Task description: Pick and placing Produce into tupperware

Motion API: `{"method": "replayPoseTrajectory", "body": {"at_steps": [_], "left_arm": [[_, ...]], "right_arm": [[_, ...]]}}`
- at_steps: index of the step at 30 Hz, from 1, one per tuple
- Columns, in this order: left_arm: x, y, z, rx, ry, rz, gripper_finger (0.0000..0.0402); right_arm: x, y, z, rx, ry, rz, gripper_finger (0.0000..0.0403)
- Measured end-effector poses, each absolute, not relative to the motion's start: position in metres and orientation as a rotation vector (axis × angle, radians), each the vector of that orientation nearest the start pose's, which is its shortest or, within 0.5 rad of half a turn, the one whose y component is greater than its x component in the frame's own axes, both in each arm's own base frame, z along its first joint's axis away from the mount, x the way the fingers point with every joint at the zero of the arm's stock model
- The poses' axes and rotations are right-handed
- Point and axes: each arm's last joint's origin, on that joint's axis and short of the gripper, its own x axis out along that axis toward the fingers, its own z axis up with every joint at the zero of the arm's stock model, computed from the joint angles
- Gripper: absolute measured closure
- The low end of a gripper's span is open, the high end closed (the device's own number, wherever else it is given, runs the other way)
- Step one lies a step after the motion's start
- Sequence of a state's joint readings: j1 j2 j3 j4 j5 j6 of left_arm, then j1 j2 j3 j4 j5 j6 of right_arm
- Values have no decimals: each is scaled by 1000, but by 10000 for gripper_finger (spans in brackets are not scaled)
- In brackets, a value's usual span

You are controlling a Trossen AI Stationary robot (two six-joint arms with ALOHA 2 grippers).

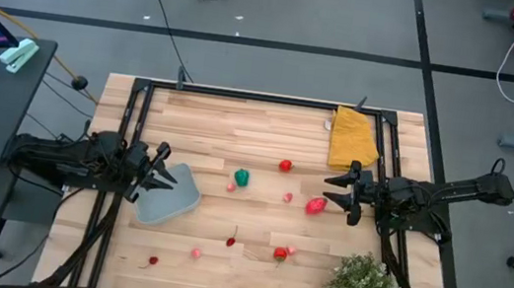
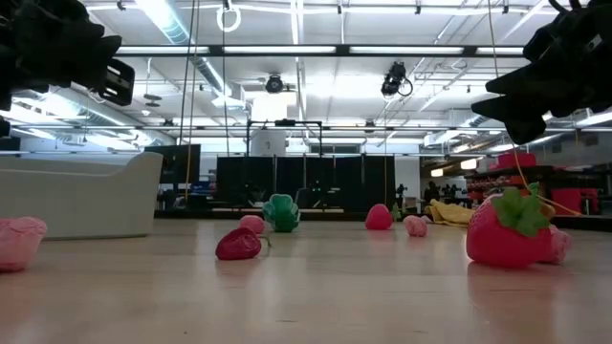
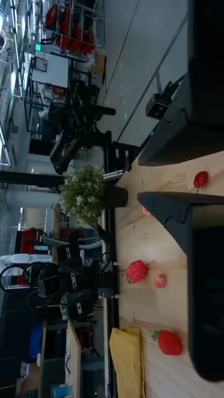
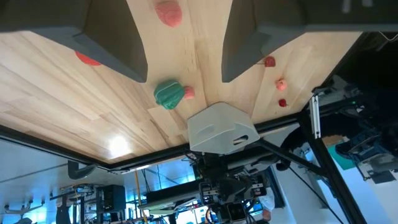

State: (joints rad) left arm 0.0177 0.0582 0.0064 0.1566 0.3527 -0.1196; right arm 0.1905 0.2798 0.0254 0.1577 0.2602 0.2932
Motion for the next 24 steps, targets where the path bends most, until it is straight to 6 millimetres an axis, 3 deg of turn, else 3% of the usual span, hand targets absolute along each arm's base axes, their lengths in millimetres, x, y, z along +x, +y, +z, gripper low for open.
{"method": "replayPoseTrajectory", "body": {"at_steps": [24], "left_arm": [[99, -8, 176, -99, -83, -341, 319]], "right_arm": [[113, 14, 164, 272, 83, -83, 187]]}}
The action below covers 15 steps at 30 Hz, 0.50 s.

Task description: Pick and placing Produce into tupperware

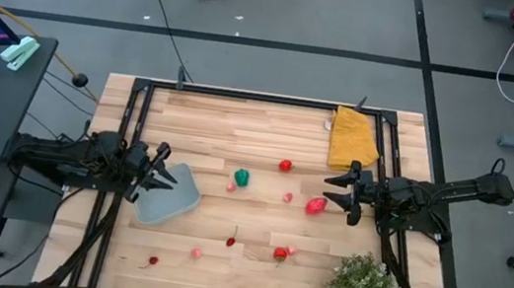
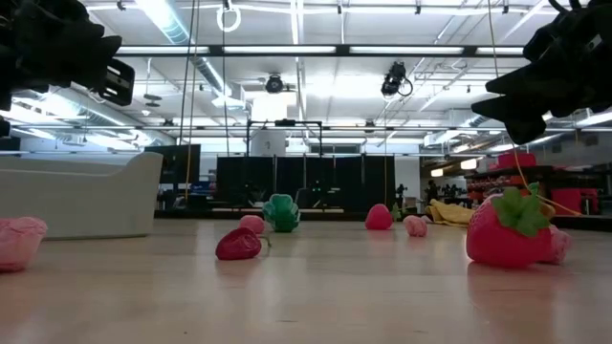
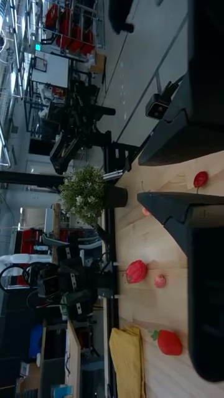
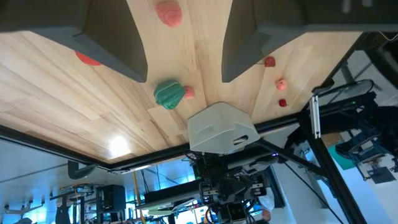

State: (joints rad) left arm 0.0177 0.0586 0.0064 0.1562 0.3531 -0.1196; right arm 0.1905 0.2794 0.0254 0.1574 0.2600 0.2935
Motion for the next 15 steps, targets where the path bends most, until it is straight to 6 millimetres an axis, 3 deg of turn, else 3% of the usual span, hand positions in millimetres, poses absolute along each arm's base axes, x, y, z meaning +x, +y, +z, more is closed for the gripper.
{"method": "replayPoseTrajectory", "body": {"at_steps": [15], "left_arm": [[99, -8, 176, -99, -83, -340, 318]], "right_arm": [[113, 14, 164, 272, 83, -83, 187]]}}
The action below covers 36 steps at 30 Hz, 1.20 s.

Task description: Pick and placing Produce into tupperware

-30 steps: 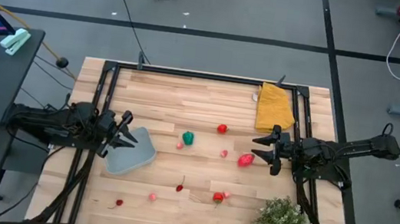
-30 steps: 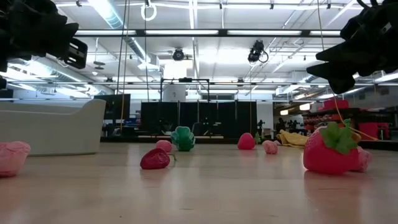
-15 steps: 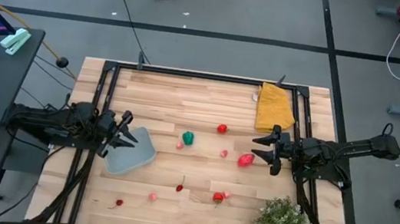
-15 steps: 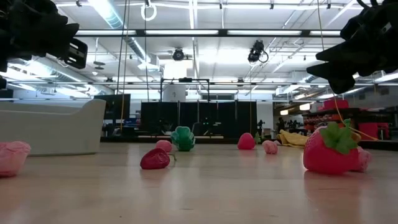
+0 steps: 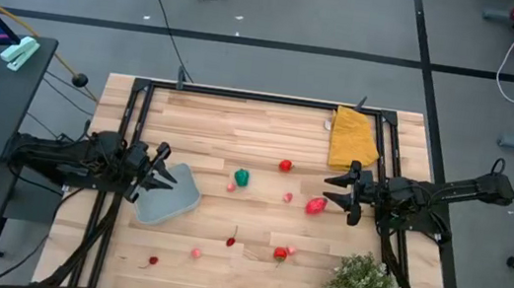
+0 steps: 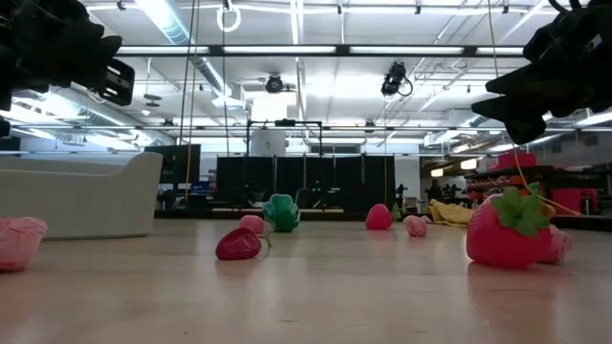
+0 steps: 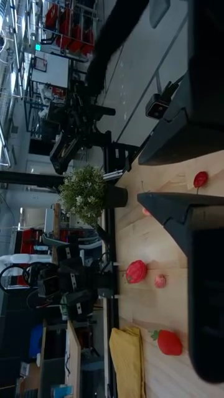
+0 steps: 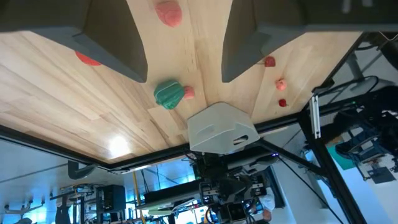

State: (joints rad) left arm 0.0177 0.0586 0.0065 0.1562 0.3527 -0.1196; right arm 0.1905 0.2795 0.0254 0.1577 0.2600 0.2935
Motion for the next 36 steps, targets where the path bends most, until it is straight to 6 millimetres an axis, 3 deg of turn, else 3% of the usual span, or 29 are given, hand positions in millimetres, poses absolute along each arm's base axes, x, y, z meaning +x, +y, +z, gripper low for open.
{"method": "replayPoseTrajectory", "body": {"at_steps": [21, 26, 31, 36], "left_arm": [[99, -8, 176, -99, -83, -340, 317], [99, -8, 176, -99, -83, -340, 311], [99, -8, 176, -99, -83, -340, 315], [99, -8, 176, -99, -83, -340, 318]], "right_arm": [[113, 14, 165, 217, 75, -80, 187], [113, 14, 176, 433, -43, -63, 187], [112, 14, 190, 531, -188, -26, 187], [113, 14, 195, 450, -238, -15, 187]]}}
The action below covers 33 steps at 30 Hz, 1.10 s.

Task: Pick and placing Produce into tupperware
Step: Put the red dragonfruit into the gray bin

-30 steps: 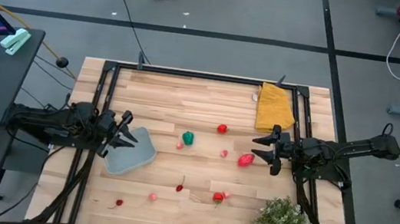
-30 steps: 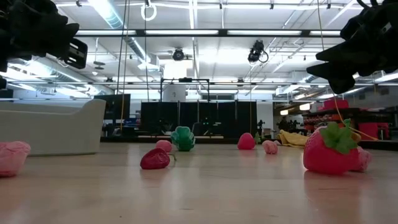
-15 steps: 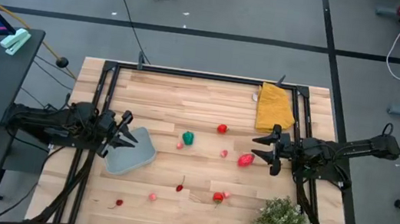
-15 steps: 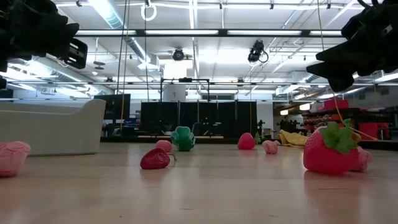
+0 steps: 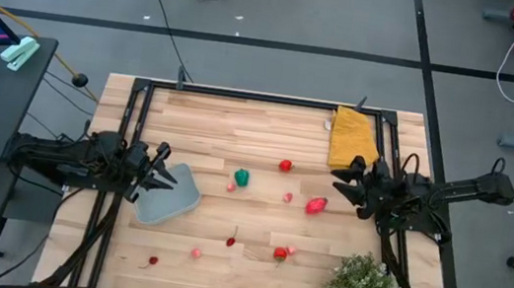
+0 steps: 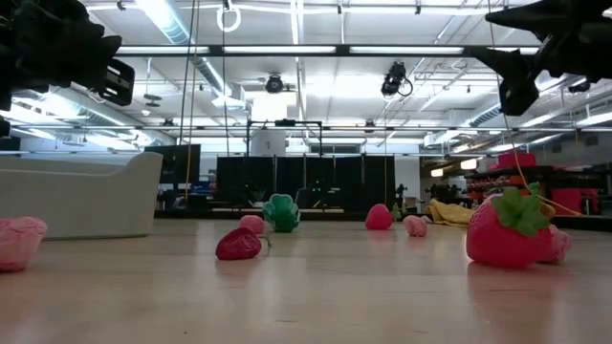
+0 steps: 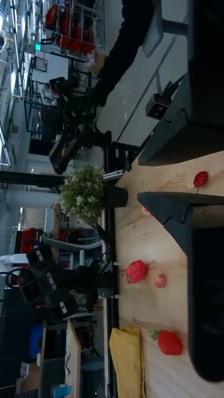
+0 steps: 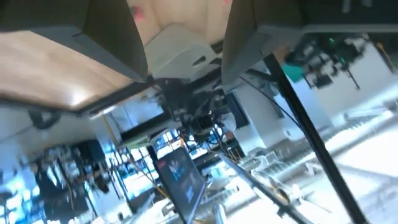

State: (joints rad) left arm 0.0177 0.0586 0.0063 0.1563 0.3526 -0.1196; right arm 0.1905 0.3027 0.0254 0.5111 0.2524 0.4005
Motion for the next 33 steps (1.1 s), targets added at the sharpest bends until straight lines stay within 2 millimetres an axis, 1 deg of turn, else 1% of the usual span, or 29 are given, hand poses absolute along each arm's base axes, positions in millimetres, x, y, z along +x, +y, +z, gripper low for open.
{"method": "replayPoseTrajectory", "body": {"at_steps": [3, 6, 9, 11, 14, 18, 20, 24, 27, 29, 31, 33], "left_arm": [[99, -8, 176, -99, -83, -340, 314], [99, -8, 176, -98, -85, -340, 311], [99, -8, 177, -96, -93, -338, 312], [99, -8, 177, -95, -98, -338, 315], [99, -8, 177, -94, -99, -338, 319], [99, -8, 178, -94, -100, -338, 321], [99, -8, 178, -93, -106, -338, 320], [98, -8, 180, -64, -132, -338, 316], [98, -8, 182, 26, -166, -331, 313], [98, -8, 184, 90, -194, -325, 312], [98, -8, 185, 132, -210, -321, 313], [97, -8, 186, 166, -231, -316, 315]], "right_arm": [[115, 15, 196, 401, -218, -1, 187], [119, 16, 216, 410, -236, 10, 187], [130, 19, 240, 391, -170, 18, 187], [143, 22, 257, 368, -108, 9, 187], [169, 27, 279, 289, -16, -7, 187], [205, 34, 298, 118, 180, -21, 187], [222, 37, 310, 98, 215, -23, 187], [255, 44, 335, 160, 198, -28, 187], [274, 47, 362, 244, 141, -27, 187], [283, 49, 382, 299, 94, -25, 187], [291, 49, 406, 335, 28, -22, 187], [292, 45, 425, 327, 44, -23, 187]]}}
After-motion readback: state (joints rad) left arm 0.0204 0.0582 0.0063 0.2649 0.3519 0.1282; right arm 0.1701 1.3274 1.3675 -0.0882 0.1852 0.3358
